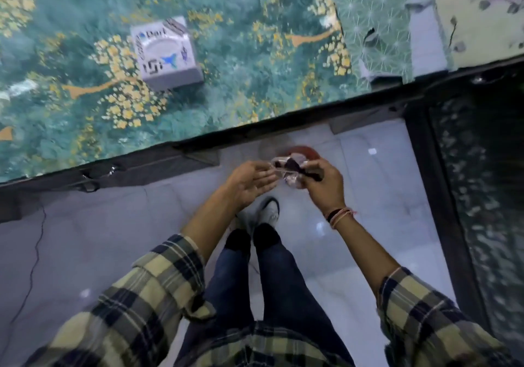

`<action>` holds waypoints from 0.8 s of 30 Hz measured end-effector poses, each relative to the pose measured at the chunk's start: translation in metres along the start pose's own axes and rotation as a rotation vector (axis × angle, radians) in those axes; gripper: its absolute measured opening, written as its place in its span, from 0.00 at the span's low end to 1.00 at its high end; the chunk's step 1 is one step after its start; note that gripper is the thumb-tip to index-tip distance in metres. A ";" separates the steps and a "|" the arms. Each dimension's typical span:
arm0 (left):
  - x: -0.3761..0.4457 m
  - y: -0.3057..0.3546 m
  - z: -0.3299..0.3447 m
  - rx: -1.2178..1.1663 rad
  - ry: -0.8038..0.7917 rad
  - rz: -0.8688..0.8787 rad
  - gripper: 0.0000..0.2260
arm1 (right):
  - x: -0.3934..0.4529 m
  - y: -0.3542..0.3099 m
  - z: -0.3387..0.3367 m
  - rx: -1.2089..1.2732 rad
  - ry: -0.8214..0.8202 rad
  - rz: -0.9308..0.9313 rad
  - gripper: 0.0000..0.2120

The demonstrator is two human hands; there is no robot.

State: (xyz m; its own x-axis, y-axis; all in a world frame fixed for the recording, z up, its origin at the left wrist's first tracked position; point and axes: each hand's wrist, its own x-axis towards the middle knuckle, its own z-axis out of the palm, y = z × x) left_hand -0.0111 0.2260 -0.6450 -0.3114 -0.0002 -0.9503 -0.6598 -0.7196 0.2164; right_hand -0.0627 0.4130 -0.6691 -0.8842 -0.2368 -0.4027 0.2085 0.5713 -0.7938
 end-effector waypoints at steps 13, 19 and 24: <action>0.248 -0.071 -0.020 -0.018 -0.085 0.065 0.07 | 0.152 0.265 0.113 -0.159 0.208 0.469 0.21; 0.348 -0.077 -0.044 -0.021 -0.163 0.135 0.13 | 0.246 0.421 0.179 -0.409 -0.095 0.393 0.30; 0.385 -0.078 -0.050 -0.006 -0.196 0.154 0.12 | 0.244 0.400 0.193 -0.633 -0.398 0.325 0.38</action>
State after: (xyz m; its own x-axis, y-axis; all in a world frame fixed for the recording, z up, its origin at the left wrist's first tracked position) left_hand -0.0457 0.2473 -1.0388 -0.5356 0.0240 -0.8441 -0.5900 -0.7258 0.3537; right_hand -0.1142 0.4320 -1.1735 -0.5809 -0.1759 -0.7947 0.0481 0.9672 -0.2493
